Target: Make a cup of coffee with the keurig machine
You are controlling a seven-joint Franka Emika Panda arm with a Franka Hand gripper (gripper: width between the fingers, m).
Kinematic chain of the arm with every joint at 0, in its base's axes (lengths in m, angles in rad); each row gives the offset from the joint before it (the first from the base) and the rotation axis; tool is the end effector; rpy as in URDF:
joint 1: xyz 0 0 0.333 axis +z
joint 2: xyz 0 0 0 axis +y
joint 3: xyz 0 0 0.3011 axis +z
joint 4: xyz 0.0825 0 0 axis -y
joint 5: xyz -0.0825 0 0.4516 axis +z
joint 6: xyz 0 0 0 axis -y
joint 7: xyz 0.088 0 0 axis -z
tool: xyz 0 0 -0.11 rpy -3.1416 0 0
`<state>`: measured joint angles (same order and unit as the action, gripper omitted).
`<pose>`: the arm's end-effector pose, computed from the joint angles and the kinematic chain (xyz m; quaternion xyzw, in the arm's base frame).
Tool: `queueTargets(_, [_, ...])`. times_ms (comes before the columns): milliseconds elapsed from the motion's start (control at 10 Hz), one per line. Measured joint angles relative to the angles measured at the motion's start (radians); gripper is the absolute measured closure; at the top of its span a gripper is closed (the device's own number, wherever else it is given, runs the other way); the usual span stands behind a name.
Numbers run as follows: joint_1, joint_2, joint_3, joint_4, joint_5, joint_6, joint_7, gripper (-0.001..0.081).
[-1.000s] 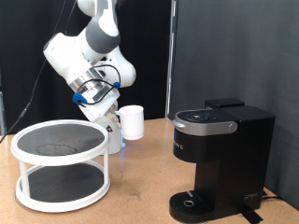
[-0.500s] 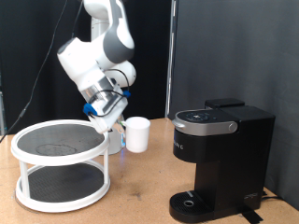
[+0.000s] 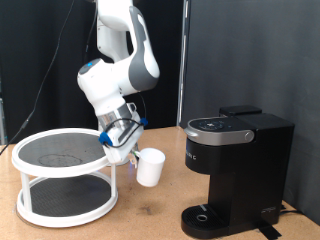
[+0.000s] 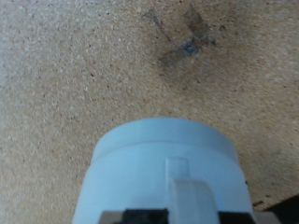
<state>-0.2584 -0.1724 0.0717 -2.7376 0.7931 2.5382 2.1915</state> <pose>0.4182 -0.0885 0.1961 -0.0455 0.9768 0.1819 0.1037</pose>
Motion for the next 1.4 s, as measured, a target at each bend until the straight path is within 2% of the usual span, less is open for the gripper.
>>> queueTargets(300, [0.023,0.101,0.030,0.030,0.119,0.096,-0.060,0.0798])
queueTargets(700, [0.034,0.202,0.072,0.091,0.317,0.148,-0.207,0.0798])
queueTargets(1400, [0.046,0.292,0.173,0.159,0.553,0.185,-0.421,0.0798])
